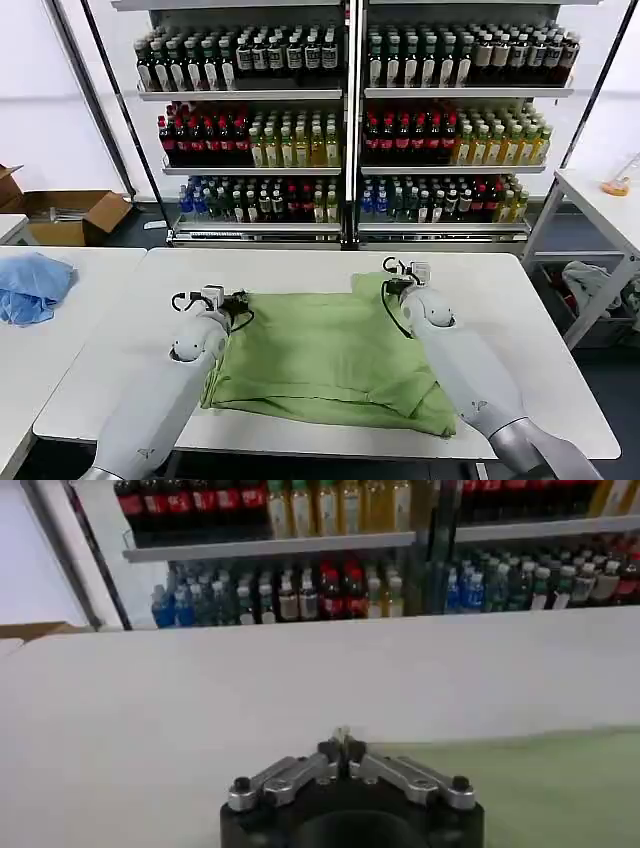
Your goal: Fold and organize the clothes.
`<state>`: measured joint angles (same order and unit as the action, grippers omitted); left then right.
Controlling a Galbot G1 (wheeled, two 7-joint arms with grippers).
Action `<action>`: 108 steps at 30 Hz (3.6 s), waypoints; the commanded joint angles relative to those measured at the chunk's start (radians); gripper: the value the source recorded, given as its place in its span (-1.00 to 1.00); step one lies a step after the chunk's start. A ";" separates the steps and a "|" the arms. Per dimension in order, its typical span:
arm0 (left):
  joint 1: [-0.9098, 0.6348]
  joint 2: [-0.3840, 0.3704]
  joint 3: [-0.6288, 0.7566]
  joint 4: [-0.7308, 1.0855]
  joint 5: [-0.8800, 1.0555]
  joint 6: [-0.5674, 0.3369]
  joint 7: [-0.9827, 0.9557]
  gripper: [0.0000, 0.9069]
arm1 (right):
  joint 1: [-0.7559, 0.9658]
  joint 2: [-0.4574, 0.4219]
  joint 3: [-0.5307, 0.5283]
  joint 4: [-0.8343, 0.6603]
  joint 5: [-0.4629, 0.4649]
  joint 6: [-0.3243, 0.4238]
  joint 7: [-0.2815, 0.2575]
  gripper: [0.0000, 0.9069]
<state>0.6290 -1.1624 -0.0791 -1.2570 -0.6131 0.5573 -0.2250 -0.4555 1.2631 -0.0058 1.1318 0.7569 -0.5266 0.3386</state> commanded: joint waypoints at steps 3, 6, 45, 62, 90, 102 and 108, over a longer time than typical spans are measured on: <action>0.019 0.003 -0.034 -0.052 -0.050 -0.048 0.006 -0.96 | -0.045 -0.028 0.011 0.160 -0.024 0.067 -0.005 -1.00; 0.037 0.013 -0.055 -0.094 -0.061 -0.061 0.004 -0.96 | -0.073 -0.048 0.021 0.230 -0.026 0.070 -0.005 -1.00; 0.542 0.210 -0.230 -0.636 -0.060 -0.047 0.013 -0.96 | -0.802 -0.271 0.341 1.021 -0.075 -0.046 0.038 -1.00; 0.528 0.169 -0.189 -0.557 0.099 -0.062 0.024 1.00 | -0.768 -0.180 0.293 0.890 -0.118 -0.052 0.069 1.00; 0.748 -0.141 -0.262 -0.630 0.470 -0.290 -0.122 1.00 | -0.934 -0.169 0.328 0.983 -0.486 0.041 0.001 1.00; 0.726 -0.150 -0.255 -0.562 0.504 -0.266 -0.126 -0.47 | -0.927 -0.168 0.327 0.971 -0.479 0.047 0.012 1.00; 0.726 -0.160 -0.257 -0.541 0.526 -0.254 -0.138 -0.96 | -0.924 -0.172 0.330 0.971 -0.473 0.047 0.015 1.00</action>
<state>1.3437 -1.2924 -0.3327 -1.8309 -0.1444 0.2999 -0.3505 -1.3707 1.0913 0.3235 2.0983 0.2976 -0.4829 0.3543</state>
